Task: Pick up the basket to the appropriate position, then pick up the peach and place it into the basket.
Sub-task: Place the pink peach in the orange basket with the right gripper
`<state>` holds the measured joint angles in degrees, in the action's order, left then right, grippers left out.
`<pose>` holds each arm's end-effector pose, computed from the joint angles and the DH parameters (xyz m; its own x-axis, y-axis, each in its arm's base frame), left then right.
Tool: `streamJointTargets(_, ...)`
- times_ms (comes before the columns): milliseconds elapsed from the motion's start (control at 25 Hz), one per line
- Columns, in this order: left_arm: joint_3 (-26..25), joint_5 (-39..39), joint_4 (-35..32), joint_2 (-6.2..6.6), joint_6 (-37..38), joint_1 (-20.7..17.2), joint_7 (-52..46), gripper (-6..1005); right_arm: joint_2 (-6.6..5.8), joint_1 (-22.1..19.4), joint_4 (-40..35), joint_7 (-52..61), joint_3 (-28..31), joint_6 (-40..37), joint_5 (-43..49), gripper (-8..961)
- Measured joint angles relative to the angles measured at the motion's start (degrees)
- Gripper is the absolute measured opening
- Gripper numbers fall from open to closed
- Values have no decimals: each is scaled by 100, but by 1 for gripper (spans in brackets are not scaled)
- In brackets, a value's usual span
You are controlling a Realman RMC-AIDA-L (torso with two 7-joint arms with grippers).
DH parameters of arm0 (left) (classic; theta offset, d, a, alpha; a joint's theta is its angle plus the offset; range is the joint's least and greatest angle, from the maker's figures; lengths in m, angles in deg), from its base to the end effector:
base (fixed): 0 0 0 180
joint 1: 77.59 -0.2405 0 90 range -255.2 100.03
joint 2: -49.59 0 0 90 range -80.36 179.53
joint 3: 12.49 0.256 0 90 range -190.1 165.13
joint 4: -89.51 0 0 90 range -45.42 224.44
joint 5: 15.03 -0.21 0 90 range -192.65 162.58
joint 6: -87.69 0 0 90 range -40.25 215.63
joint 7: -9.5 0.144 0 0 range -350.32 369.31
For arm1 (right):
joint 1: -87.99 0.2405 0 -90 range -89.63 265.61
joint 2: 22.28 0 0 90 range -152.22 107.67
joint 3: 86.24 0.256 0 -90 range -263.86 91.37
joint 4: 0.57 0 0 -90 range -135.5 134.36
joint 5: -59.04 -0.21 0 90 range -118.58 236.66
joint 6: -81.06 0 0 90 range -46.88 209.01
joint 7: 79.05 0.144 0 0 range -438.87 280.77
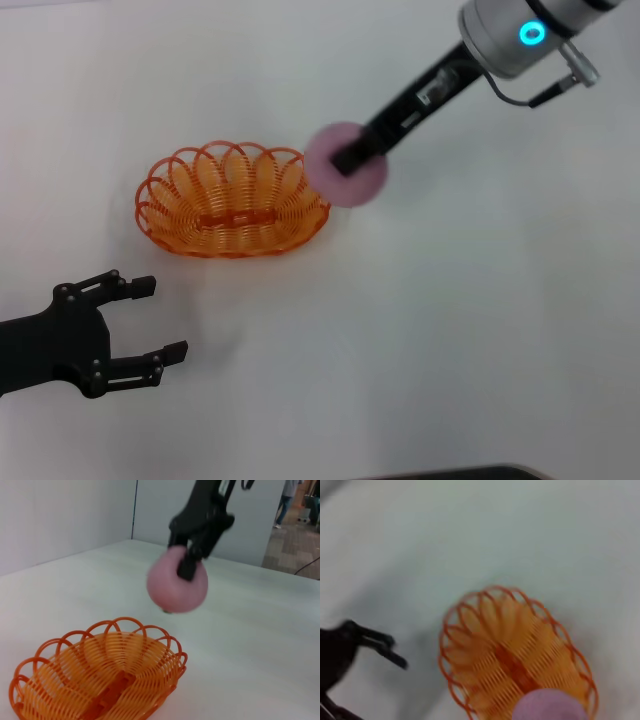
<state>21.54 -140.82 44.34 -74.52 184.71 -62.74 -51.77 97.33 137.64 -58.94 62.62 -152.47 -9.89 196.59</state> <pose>-0.3248 0.2304 -0.0129 0.8750 0.2753 0.3982 0.3748 -0.9059 -0.1974 0.1292 0.3837 -0.0194 0.7459 -0.6595 0.0931 -0.6435 -0.7496 -0.1547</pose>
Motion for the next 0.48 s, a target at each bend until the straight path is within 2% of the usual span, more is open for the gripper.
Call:
streamJointTargets(200,-10,2,0,0,-6,1,-18,868,4,35,-126,-99,10,47,-447,264)
streamJointTargets(480,-11,11,5,0,-50,12,-19,868,43,49,28,-200,-295,628,-911,286)
